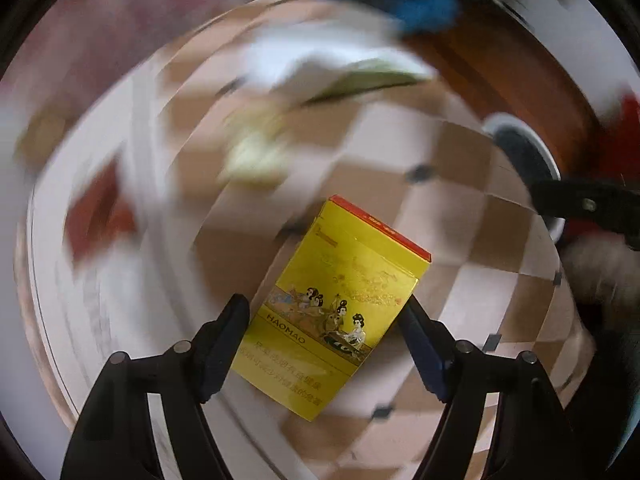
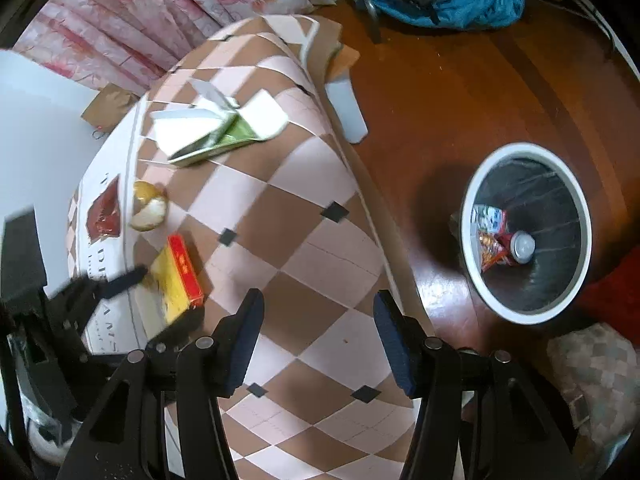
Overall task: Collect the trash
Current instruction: 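Grasp the yellow box with the left tool while the right tool grasps the bread slice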
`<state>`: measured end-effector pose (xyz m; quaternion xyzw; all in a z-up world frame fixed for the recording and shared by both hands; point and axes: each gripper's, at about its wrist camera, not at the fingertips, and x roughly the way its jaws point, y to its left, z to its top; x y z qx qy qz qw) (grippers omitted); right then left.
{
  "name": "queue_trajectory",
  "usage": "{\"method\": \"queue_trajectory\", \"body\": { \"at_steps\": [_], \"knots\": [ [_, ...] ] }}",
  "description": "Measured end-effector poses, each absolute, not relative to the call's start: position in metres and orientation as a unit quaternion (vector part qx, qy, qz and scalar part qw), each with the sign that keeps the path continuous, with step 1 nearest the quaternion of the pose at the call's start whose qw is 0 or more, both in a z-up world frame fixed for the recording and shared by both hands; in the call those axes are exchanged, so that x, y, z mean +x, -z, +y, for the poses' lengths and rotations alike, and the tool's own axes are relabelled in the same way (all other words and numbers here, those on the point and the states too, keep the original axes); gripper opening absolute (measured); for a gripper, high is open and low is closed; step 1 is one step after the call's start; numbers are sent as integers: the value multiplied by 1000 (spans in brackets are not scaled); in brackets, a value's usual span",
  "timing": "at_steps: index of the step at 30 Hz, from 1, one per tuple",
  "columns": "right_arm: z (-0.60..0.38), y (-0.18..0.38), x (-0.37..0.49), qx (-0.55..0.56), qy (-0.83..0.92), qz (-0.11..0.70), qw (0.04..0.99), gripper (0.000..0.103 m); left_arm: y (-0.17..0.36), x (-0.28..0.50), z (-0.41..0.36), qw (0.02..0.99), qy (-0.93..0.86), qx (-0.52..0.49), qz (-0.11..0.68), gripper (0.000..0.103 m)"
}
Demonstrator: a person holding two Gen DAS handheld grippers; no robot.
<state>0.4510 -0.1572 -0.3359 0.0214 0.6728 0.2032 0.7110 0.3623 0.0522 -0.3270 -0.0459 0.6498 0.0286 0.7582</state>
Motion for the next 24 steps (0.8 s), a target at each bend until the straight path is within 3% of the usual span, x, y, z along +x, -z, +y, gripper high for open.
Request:
{"method": "queue_trajectory", "body": {
  "at_steps": [4, 9, 18, 20, 22, 24],
  "knots": [
    [-132, 323, 447, 11, -228, 657, 718, 59, 326, 305, 115, 741, -172, -182, 624, 74],
    [-68, 319, 447, -7, -277, 643, 714, 59, 327, 263, 170, 727, -238, -281, 579, 72],
    [31, 334, 462, -58, -291, 623, 724, 59, 332, 294, 153, 731, -213, -166, 627, 77],
    [42, 340, 464, -67, -290, 621, 725, 59, 331, 297, 152, 735, -220, -158, 621, 75],
    [50, 344, 462, -83, -288, 617, 728, 58, 330, 297, 156, 741, -225, -175, 608, 58],
    [56, 347, 457, -104, -284, 603, 738, 50, 328, 296, 160, 741, -236, -182, 602, 55]
  ]
}}
